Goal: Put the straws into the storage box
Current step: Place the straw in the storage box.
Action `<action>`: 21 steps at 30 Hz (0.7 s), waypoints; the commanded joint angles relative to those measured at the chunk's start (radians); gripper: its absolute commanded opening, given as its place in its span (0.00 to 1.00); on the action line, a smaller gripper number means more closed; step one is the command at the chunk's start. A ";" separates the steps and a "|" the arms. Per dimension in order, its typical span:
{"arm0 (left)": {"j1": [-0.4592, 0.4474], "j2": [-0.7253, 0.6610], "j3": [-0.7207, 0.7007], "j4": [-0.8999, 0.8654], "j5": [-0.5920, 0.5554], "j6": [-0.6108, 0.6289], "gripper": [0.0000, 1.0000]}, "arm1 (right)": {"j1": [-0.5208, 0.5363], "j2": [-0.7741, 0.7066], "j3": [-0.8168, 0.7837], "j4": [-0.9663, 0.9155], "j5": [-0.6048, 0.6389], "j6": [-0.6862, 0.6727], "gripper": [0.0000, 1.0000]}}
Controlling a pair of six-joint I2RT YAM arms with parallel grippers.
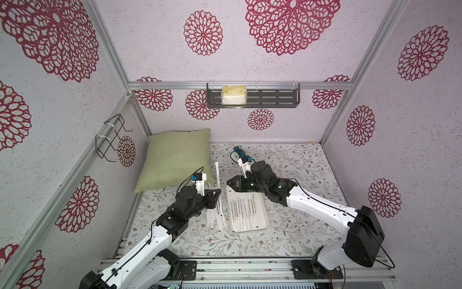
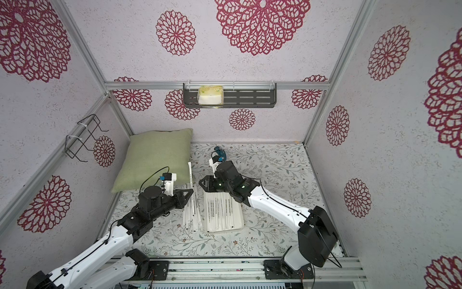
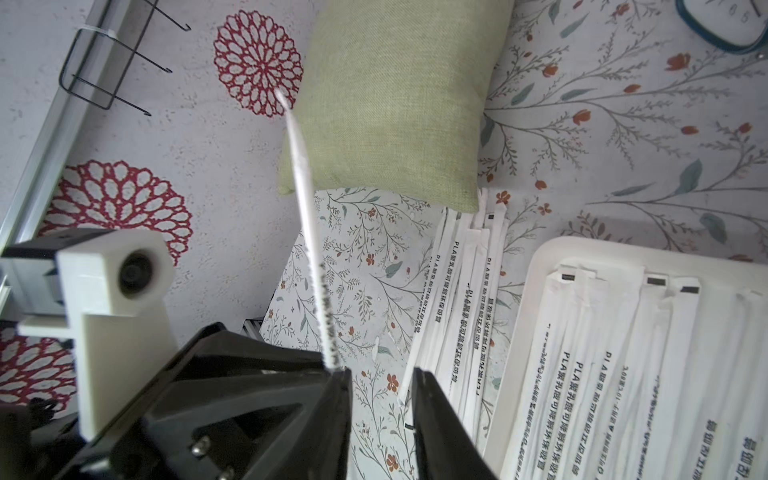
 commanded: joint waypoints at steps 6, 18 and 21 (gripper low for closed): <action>-0.083 0.075 0.041 0.122 0.002 0.001 0.14 | 0.028 0.036 0.099 -0.048 0.095 -0.069 0.30; -0.107 0.112 0.063 0.110 -0.076 -0.001 0.11 | 0.069 0.048 0.170 -0.267 0.332 -0.052 0.30; -0.114 0.129 0.072 0.115 -0.092 -0.002 0.11 | 0.092 0.062 0.200 -0.295 0.371 -0.046 0.31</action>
